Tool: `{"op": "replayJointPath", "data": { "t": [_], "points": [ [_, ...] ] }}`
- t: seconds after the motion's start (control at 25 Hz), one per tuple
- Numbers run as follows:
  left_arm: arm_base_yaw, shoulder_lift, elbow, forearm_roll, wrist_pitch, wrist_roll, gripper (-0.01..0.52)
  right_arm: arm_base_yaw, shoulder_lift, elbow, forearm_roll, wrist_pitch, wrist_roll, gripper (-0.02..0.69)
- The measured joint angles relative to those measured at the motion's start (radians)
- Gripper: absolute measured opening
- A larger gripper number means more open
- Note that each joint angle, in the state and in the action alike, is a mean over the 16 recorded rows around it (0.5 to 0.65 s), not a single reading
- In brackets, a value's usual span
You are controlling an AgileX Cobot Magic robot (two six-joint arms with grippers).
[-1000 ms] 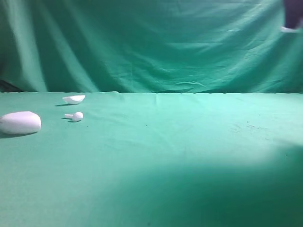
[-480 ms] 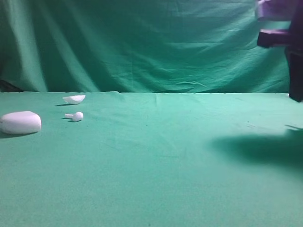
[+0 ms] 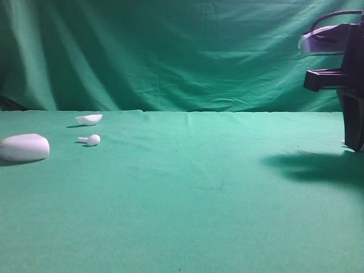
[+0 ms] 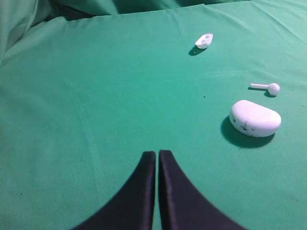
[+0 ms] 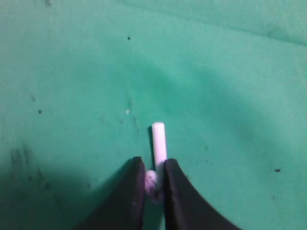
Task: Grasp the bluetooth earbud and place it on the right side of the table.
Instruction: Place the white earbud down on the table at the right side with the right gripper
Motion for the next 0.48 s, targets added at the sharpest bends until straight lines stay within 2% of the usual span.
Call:
{"op": "replayJointPath", "data": {
  "t": [0.16, 0.48],
  "points": [
    [0.0, 0.0, 0.0, 0.0, 0.0, 0.0, 0.0, 0.0, 0.016, 0.0, -0.001, -0.002, 0.005, 0.12],
    [0.0, 0.0, 0.0, 0.0, 0.0, 0.0, 0.0, -0.002, 0.022, -0.002, -0.003, 0.007, 0.018, 0.238]
  ]
}}
